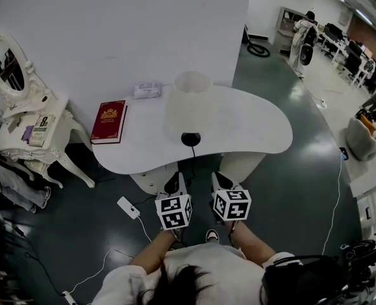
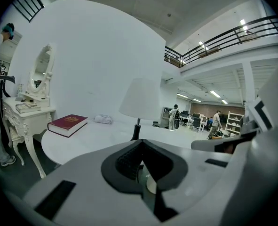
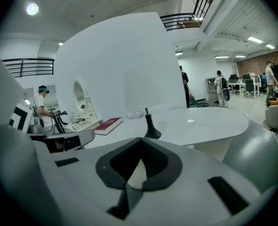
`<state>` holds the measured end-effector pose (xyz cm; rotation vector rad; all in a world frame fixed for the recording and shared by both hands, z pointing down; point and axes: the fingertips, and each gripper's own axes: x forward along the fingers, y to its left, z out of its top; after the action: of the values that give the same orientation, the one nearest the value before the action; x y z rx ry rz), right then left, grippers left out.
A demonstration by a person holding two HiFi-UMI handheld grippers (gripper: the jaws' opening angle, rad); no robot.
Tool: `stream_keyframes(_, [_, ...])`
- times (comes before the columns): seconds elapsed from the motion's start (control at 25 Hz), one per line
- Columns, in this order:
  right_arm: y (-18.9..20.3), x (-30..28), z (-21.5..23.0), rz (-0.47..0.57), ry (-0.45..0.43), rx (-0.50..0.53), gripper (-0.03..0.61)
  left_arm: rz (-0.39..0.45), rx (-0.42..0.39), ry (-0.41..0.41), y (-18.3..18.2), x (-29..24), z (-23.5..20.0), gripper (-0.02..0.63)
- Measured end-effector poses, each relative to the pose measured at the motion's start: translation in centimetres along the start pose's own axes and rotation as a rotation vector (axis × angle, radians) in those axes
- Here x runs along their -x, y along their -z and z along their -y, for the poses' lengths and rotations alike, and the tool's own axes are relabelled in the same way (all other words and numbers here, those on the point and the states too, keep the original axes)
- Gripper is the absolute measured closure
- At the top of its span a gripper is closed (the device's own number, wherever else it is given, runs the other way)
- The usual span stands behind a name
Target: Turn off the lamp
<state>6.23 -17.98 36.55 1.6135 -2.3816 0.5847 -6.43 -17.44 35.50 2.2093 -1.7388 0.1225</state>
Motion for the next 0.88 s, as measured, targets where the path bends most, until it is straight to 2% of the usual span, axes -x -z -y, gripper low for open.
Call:
stream_keyframes(0.36, [-0.4,-0.5,1.5,-0.005,-0.003,0.007,0.58,-0.018,-0.012,-0.017,0.3,-1.0,0.5,0.606])
stream_keyframes(0.88, [-1.1,-1.6,2.7,0.009,0.003,-0.012,0.58,-0.019,0.015,-0.044,0.7,-2.5,0.4,0.606])
